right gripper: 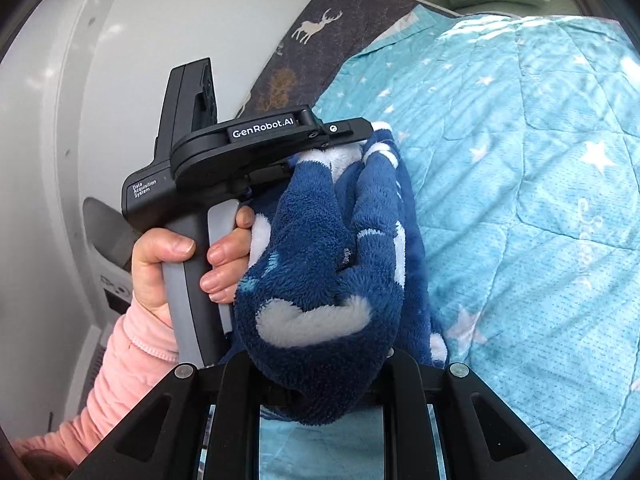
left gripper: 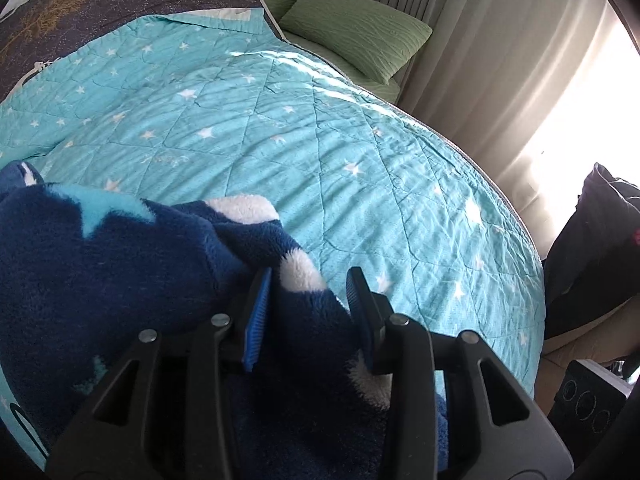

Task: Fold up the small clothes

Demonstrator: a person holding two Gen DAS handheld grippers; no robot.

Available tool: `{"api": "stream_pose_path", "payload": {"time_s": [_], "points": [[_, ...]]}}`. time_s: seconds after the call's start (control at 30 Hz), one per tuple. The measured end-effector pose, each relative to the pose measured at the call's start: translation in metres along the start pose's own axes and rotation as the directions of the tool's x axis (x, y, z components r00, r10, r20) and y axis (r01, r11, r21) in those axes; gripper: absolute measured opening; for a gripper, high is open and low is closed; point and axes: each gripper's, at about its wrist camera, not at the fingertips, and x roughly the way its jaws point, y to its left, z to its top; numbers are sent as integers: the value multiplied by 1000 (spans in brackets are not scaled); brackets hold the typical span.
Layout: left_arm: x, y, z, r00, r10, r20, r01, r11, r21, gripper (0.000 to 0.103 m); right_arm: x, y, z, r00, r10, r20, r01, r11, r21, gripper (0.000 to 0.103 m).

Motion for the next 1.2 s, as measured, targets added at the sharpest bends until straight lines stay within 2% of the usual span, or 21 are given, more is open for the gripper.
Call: {"api": "stream_pose_path", "payload": {"time_s": [0.1, 0.17, 0.2, 0.3, 0.37, 0.6, 0.67, 0.73, 0.77, 0.8, 0.87, 0.93, 0.97, 1.0, 1.03, 1.07, 1.17, 1.2], "points": [[1, -2, -6, 1000, 5, 22, -5, 1000, 23, 45, 9, -2, 3, 999, -29, -23, 30, 1000, 8, 19], [1, -5, -6, 1000, -2, 28, 1, 999, 34, 49, 13, -2, 4, 997, -71, -20, 71, 997, 10, 22], [2, -6, -6, 1000, -8, 29, 7, 999, 40, 53, 12, -2, 4, 995, -93, -18, 93, 996, 3, 27], [3, -5, -5, 999, -26, 36, 24, 999, 42, 58, 2, 9, 3, 985, -171, -13, 170, 984, -54, 34], [3, -5, -5, 998, -40, 45, 38, 998, 41, 61, -12, 18, 4, 979, -204, 12, 205, 975, -87, 35], [5, 1, -6, 996, -72, 58, 70, 997, 27, 65, -55, 69, 7, 981, -129, 144, 157, 966, -203, 37], [4, 2, -7, 995, -77, 60, 76, 997, 26, 66, -53, 79, 7, 985, -75, 154, 108, 968, -224, 32], [4, 2, -8, 994, -84, 63, 83, 996, 30, 67, -48, 84, 8, 991, -26, 133, 56, 971, -233, 23], [4, 2, -8, 994, -91, 65, 89, 995, 33, 69, -45, 83, 8, 993, -15, 121, 44, 970, -238, 22], [4, 2, -8, 993, -97, 66, 95, 995, 35, 71, -39, 84, 8, 995, -26, 102, 50, 967, -248, 21], [4, 2, -8, 991, -109, 71, 107, 994, 38, 74, -21, 79, 11, 991, -104, 83, 122, 958, -259, 19], [3, 2, -9, 990, -116, 80, 113, 993, 36, 76, 0, 58, 14, 973, -226, 42, 229, 948, -223, 11], [1, 1, -9, 988, -124, 87, 121, 992, 38, 77, 14, 41, 15, 957, -290, -3, 284, 941, -184, 5], [0, -1, -10, 988, -127, 92, 123, 991, 51, 79, 25, 21, 15, 955, -293, -54, 285, 951, -119, 0], [-3, -3, -11, 988, -119, 99, 113, 992, 59, 79, 28, 6, 14, 971, -231, -68, 229, 973, -40, 0], [-6, -5, -10, 988, -114, 107, 108, 992, 59, 79, 27, 2, 14, 976, -205, -69, 205, 979, -8, 0], [-34, -4, -5, 979, -145, 143, 144, 989, 18, 80, 29, 13, 15, 963, -259, -76, 253, 964, -85, 0], [-45, -2, -4, 974, -159, 162, 161, 987, 4, 83, 30, 16, 14, 958, -275, -76, 267, 958, -105, 0]]}}
